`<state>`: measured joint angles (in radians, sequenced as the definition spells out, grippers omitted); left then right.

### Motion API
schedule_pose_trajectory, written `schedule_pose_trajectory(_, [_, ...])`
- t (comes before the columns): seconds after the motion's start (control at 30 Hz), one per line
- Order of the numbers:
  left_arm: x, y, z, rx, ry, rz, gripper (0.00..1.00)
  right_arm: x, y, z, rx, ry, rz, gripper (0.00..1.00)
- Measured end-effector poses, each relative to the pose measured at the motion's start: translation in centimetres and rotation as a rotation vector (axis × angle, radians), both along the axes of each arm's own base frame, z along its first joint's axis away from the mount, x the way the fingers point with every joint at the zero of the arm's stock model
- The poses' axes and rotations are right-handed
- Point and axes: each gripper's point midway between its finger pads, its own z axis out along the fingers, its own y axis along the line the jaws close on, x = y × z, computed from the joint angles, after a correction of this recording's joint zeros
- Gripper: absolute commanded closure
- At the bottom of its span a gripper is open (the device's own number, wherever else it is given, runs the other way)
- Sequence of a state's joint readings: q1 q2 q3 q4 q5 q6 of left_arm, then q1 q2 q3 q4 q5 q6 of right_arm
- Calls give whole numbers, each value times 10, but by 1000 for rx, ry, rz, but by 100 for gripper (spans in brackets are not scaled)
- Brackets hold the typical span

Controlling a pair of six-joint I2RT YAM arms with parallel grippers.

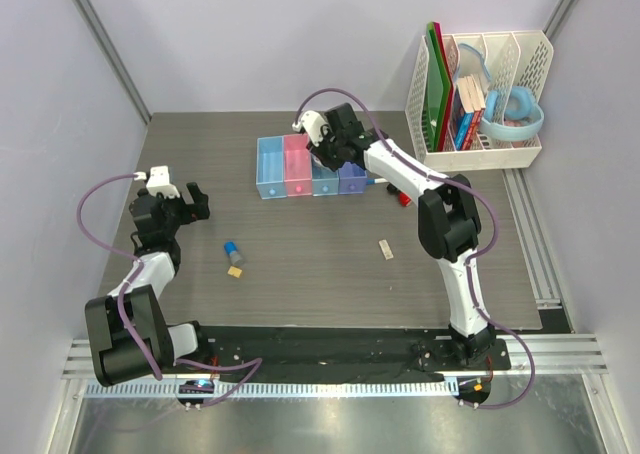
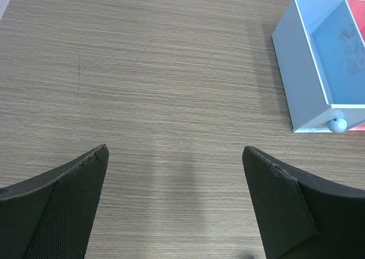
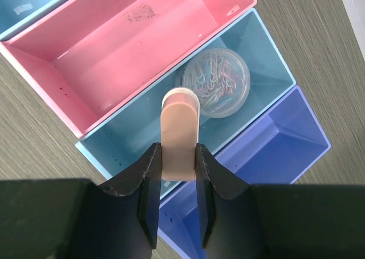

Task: Sort the stationery into containers
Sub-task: Place the stapler at the center of the board.

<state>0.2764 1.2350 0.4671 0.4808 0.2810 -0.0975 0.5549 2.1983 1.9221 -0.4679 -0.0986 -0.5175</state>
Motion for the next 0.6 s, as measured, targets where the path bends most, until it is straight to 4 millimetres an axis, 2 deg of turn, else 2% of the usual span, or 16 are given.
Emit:
schedule_pose_trajectory(0.3, [0,0,0,0,0,0,0,-5,4,-5,17,21,25,89])
schedule_pose_trajectory(0.6, [0,0,-2,-2,7,0,0,-16,4,-26,2,70,42,87])
